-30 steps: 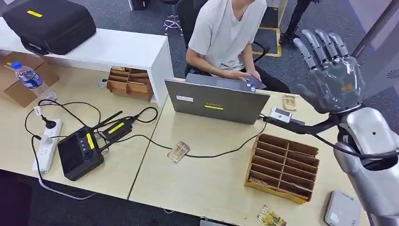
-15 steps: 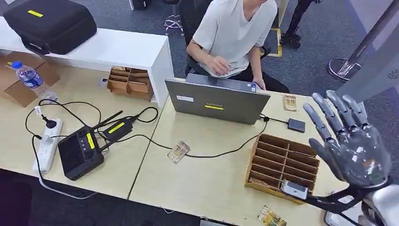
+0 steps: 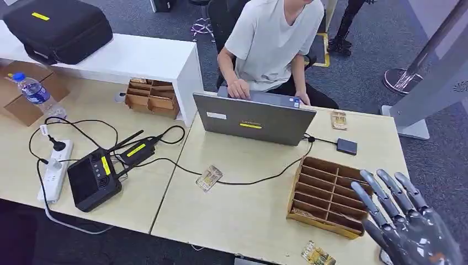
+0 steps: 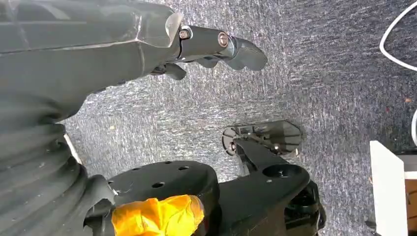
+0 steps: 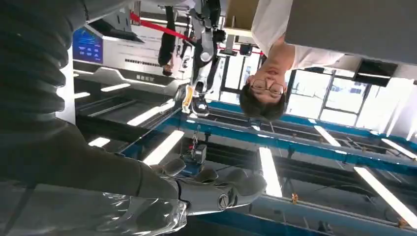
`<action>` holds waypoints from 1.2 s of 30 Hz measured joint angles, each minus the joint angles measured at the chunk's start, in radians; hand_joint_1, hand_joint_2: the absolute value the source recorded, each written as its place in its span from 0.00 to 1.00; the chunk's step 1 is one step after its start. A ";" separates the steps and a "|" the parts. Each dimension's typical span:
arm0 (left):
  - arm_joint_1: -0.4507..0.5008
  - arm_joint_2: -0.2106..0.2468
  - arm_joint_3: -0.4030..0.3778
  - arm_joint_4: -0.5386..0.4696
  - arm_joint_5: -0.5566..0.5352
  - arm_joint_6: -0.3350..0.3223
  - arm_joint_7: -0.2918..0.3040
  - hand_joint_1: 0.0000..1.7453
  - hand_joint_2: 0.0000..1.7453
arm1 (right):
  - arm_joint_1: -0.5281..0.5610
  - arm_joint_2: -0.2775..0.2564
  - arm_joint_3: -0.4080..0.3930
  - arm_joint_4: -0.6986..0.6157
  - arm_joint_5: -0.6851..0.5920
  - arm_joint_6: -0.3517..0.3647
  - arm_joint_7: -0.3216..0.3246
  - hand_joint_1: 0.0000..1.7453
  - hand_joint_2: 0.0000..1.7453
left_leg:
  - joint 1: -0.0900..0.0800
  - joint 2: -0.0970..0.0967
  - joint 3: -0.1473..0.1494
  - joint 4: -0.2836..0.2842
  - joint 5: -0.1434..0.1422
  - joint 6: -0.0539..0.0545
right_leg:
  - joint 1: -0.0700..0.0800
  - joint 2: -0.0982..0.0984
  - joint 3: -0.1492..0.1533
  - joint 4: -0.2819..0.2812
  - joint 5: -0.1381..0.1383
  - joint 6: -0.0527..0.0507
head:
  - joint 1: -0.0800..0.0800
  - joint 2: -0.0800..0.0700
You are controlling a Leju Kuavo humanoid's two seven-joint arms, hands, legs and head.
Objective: Pass the card to the sensor for recognition and then transmit it.
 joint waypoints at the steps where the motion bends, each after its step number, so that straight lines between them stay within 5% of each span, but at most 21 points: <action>1: 0.000 0.000 0.000 0.000 0.000 0.000 0.000 0.00 1.00 | 0.007 0.000 -0.005 -0.003 0.000 0.001 0.000 0.00 1.00 | 0.000 0.000 0.000 0.000 0.000 0.000 | 0.000 0.000 0.000 0.000 0.000 0.000 | 0.000 0.000; 16: -0.001 0.004 0.017 0.000 -0.009 -0.002 0.000 0.00 1.00 | 0.019 -0.042 -0.016 0.024 -0.224 0.284 0.015 0.00 1.00 | 0.000 0.000 0.000 0.000 0.000 0.000 | 0.000 0.000 0.000 0.000 0.000 0.000 | 0.000 0.000; 36: -0.006 0.004 0.017 0.000 -0.032 -0.014 0.000 0.00 1.00 | -0.148 -0.019 0.092 0.246 -0.283 0.358 0.006 0.00 1.00 | 0.000 0.000 0.000 0.000 0.000 0.000 | 0.000 0.000 0.000 0.000 0.000 0.000 | 0.000 0.000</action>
